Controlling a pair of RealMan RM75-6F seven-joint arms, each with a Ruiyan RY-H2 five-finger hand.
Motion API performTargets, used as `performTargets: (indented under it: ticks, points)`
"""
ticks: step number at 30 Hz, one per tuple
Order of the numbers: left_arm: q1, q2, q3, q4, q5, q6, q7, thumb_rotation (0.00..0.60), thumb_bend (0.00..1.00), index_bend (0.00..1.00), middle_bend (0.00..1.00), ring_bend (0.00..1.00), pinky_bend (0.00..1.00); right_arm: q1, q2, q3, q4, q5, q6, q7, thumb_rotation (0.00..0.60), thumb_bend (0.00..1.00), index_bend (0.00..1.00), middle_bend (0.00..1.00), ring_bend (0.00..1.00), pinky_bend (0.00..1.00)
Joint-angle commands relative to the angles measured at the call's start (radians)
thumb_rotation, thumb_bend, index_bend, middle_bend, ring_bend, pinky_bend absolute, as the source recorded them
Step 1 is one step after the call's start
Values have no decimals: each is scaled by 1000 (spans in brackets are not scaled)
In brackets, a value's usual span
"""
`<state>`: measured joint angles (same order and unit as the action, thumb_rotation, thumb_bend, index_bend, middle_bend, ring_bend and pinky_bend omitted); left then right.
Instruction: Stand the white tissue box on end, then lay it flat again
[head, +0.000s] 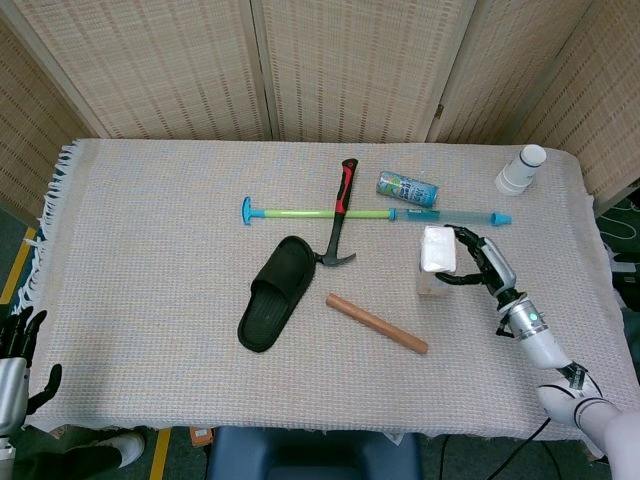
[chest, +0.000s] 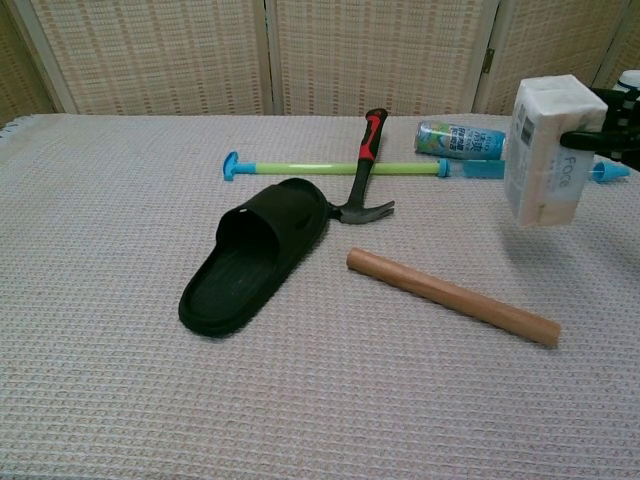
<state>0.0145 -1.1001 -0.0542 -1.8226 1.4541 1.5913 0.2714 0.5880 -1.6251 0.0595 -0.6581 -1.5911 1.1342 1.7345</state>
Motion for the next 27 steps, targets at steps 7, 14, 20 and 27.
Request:
performTargets:
  ticks: [7,14,20,27]
  points:
    - [-4,0,0,2,-6,-10,1,600,399,66,0,0,167,-16,-131,-33,207,-22,38,163,600,115,443,432,241,0]
    - [-6,-2,-1,4,-12,-13,3,600,399,66,0,0,167,-24,-182,-61,312,-27,21,225,600,125,450,432,240,0]
    - [-9,-6,-1,6,-18,-18,12,600,398,67,0,0,167,-29,-209,-86,364,-35,-5,261,600,131,451,431,238,0]
    - [-11,-5,-3,7,-24,-20,12,600,399,66,0,0,166,-29,-221,-108,392,-43,-29,286,600,134,453,432,238,0]
